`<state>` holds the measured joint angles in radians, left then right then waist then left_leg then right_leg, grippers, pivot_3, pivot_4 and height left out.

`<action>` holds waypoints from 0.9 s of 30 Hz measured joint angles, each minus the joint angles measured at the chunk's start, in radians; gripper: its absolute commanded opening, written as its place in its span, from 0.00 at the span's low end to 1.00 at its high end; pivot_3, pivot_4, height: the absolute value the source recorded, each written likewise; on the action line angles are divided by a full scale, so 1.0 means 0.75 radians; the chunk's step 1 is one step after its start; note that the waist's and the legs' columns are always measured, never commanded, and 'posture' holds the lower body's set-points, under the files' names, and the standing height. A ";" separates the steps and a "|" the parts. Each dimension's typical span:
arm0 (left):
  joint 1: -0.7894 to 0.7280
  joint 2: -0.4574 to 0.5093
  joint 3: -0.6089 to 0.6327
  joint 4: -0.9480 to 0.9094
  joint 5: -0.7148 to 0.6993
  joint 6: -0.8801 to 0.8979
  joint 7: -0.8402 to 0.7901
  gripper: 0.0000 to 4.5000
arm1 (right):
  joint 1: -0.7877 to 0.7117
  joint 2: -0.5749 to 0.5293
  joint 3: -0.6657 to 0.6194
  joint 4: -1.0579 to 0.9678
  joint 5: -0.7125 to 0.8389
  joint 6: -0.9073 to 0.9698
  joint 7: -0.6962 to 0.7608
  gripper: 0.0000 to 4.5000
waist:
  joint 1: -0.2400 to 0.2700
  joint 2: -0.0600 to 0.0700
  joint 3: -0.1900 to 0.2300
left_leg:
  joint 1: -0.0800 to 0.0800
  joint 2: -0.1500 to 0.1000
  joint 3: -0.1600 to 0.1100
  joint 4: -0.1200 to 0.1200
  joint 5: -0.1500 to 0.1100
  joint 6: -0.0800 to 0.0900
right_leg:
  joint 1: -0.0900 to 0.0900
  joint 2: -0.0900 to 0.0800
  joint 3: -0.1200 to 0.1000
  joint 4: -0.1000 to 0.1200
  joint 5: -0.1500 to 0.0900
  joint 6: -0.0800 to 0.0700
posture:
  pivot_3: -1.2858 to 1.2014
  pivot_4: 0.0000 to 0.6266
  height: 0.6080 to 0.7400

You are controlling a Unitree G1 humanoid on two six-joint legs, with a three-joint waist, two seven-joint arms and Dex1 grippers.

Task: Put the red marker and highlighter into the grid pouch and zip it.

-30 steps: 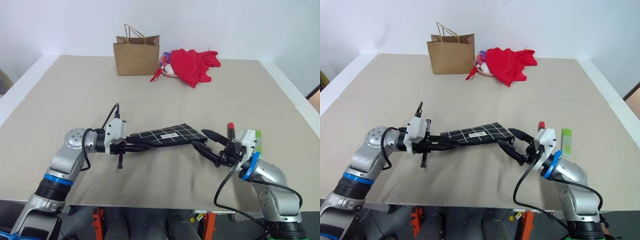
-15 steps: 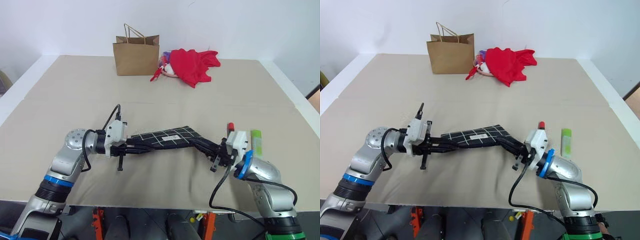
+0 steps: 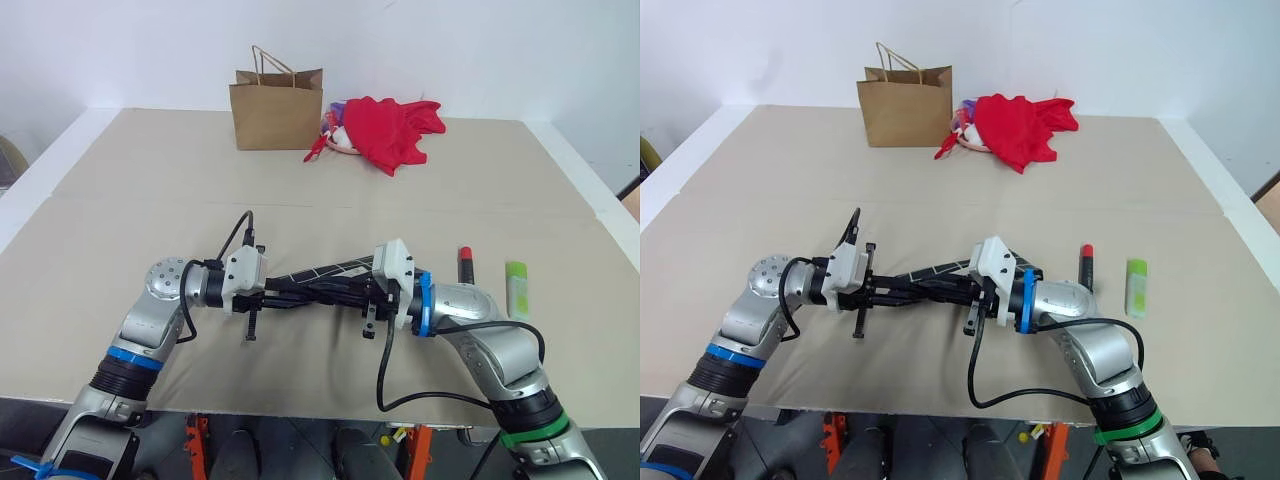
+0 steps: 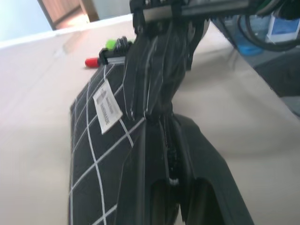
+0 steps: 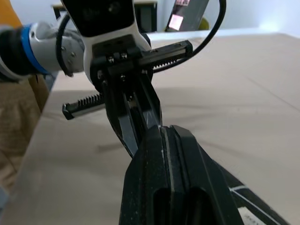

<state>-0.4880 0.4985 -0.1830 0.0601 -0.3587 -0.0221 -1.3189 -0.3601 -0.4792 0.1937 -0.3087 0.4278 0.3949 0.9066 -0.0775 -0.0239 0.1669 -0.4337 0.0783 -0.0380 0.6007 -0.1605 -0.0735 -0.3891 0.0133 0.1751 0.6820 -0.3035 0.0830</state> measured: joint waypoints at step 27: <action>0.008 -0.049 0.003 0.010 0.059 -0.029 0.031 0.00 | -0.098 0.245 -0.023 0.098 0.020 0.251 -0.165 0.16 | -0.001 0.001 0.000 | -0.005 0.000 -0.018 0.001 0.000 -0.001 | 0.001 0.001 -0.017 0.000 0.001 -0.007 | 0.52 0.24 1.00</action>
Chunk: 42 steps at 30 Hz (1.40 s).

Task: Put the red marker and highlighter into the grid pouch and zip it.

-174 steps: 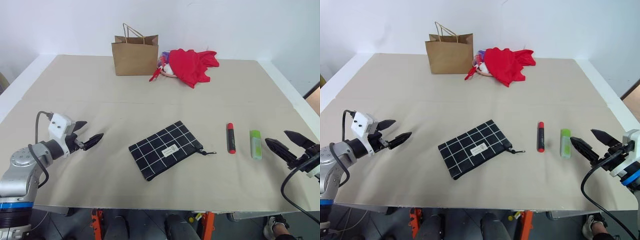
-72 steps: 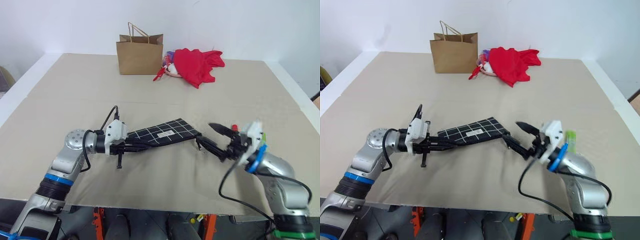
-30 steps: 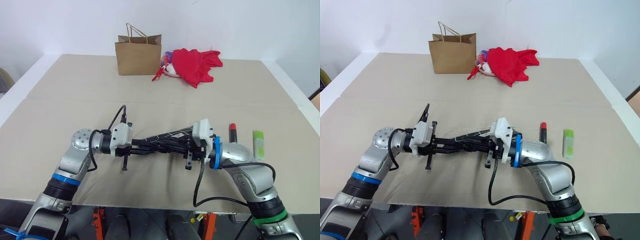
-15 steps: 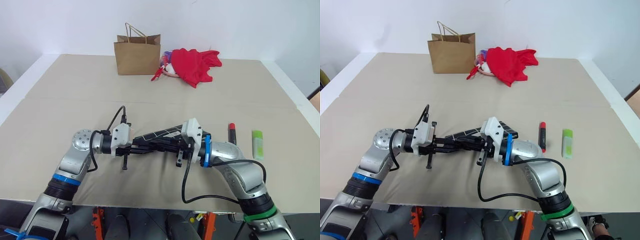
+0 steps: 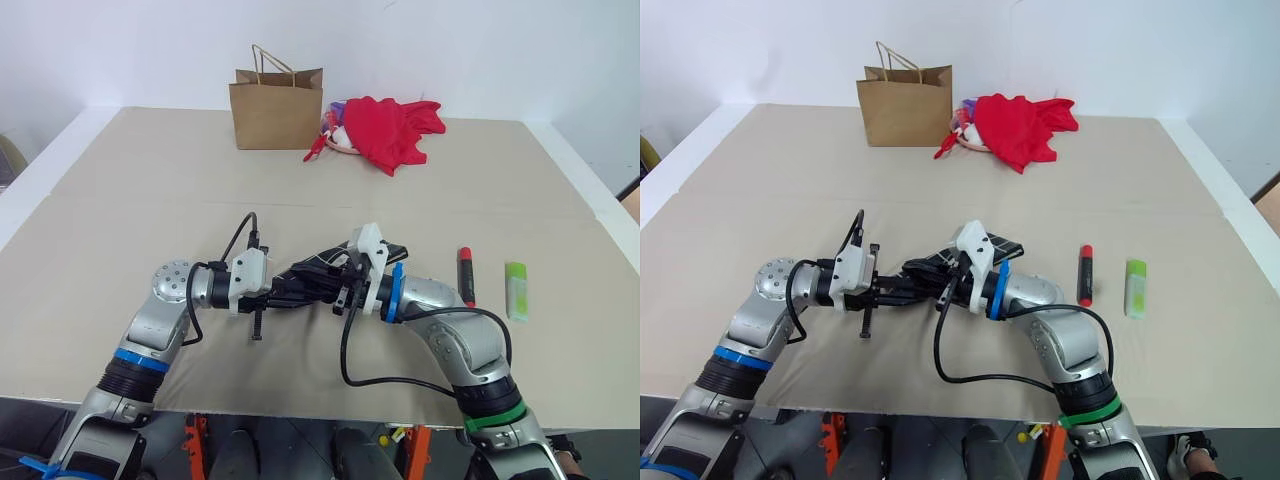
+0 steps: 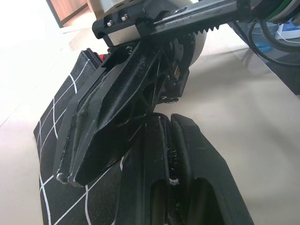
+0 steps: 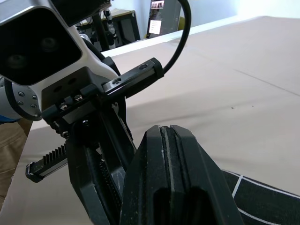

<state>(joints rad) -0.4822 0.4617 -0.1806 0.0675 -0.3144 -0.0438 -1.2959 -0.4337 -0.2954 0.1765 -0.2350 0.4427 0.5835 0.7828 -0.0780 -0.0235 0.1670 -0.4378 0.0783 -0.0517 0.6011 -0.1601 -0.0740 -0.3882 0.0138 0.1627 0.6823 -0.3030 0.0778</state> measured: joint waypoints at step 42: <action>-0.034 0.084 -0.007 0.004 -0.053 -0.177 -0.247 0.00 | 0.556 -0.187 -0.650 0.056 -0.132 -0.150 -0.565 0.98 | 0.004 0.011 0.003 | 0.001 -0.003 -0.008 0.001 0.002 0.002 | 0.006 -0.001 -0.007 0.000 -0.003 0.001 | 0.52 0.24 1.00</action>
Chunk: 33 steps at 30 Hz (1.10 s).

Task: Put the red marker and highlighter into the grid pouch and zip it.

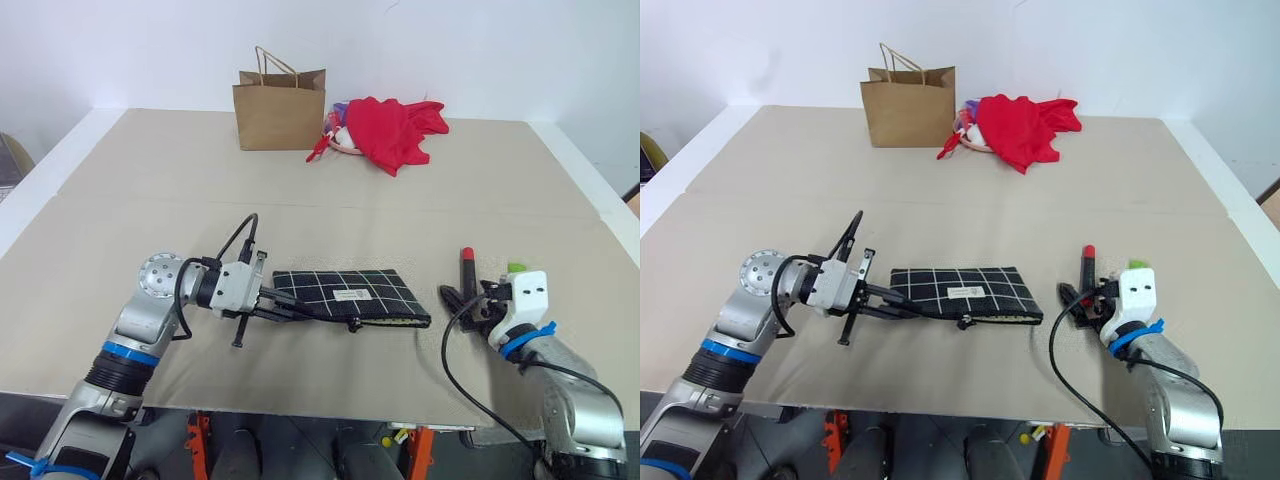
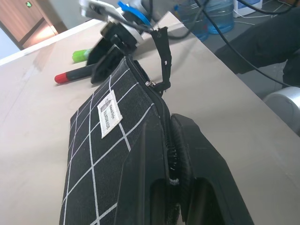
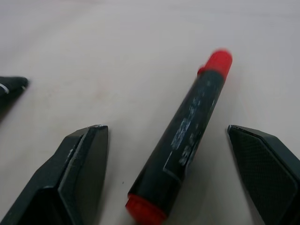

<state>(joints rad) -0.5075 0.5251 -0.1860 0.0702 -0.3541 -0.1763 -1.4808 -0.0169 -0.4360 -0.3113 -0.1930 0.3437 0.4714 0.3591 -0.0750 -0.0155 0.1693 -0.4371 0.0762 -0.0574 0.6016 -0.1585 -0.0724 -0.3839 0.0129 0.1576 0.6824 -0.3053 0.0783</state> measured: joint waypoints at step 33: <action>0.011 0.010 -0.004 -0.005 -0.036 0.085 -0.050 0.00 | 0.185 -0.861 -0.133 -0.318 0.830 0.518 1.224 0.16 | 0.009 0.000 0.005 | 0.008 -0.003 -0.004 -0.001 -0.004 0.012 | 0.014 -0.003 -0.005 -0.002 -0.009 -0.001 | 0.52 0.24 1.00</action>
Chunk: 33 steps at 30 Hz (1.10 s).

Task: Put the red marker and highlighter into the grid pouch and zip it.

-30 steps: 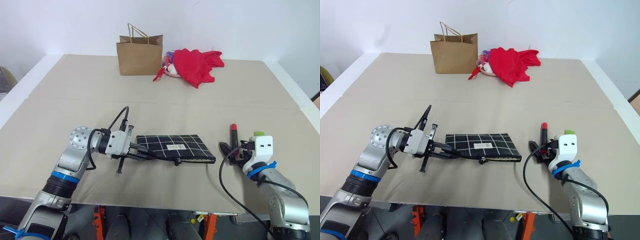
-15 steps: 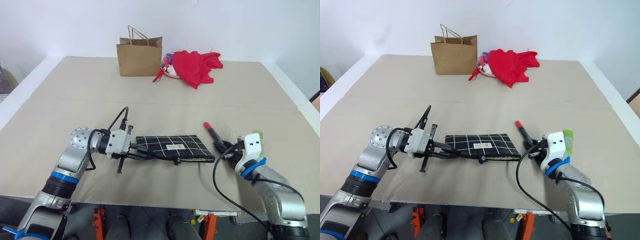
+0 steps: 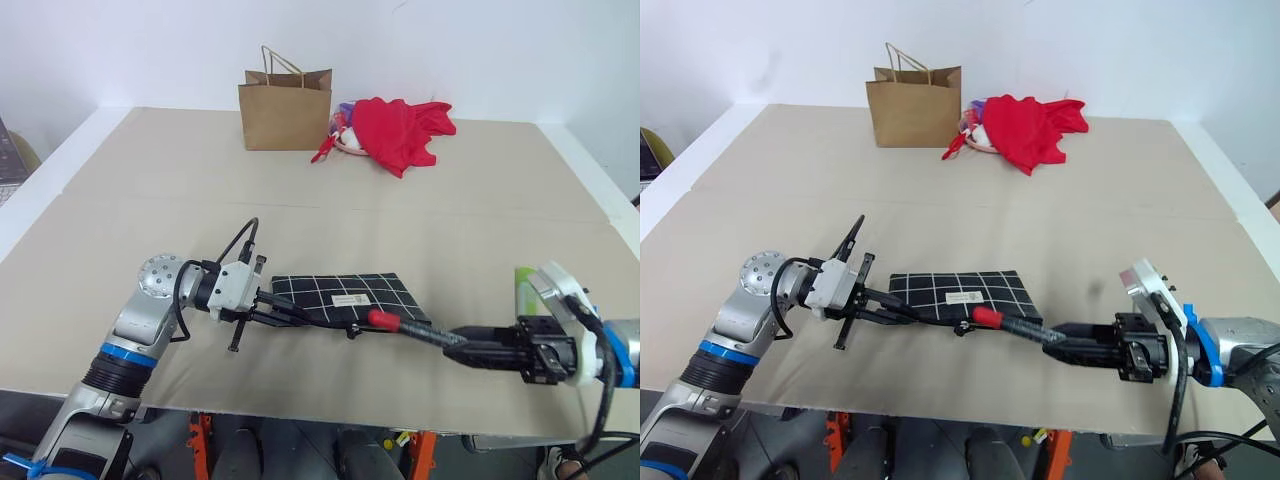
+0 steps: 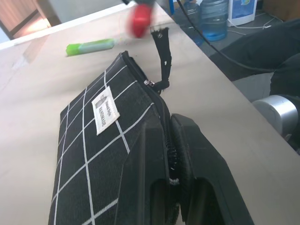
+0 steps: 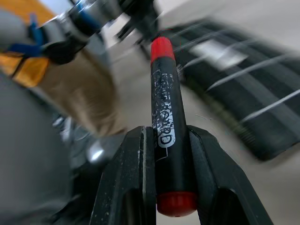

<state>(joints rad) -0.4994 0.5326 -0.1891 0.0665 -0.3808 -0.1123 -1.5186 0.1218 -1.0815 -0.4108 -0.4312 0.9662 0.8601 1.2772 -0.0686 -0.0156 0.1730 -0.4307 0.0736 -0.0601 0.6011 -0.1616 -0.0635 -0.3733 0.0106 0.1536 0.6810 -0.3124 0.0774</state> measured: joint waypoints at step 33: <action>-0.003 -0.046 -0.002 0.012 0.014 -0.056 0.018 0.00 | 0.047 0.003 0.026 0.097 -0.193 -0.125 0.056 0.16 | -0.004 -0.001 0.001 | 0.000 0.000 0.000 0.001 0.003 -0.004 | 0.000 0.000 0.000 0.000 0.003 0.002 | 0.52 0.24 1.00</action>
<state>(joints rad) -0.5021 0.4981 -0.1906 0.0755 -0.3701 -0.1547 -1.5047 0.1574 -1.0792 -0.3916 -0.3581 0.8213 0.7661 1.3188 -0.0712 -0.0162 0.1734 -0.4307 0.0735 -0.0601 0.6017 -0.1596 -0.0667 -0.3731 0.0105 0.1540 0.6810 -0.3099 0.0789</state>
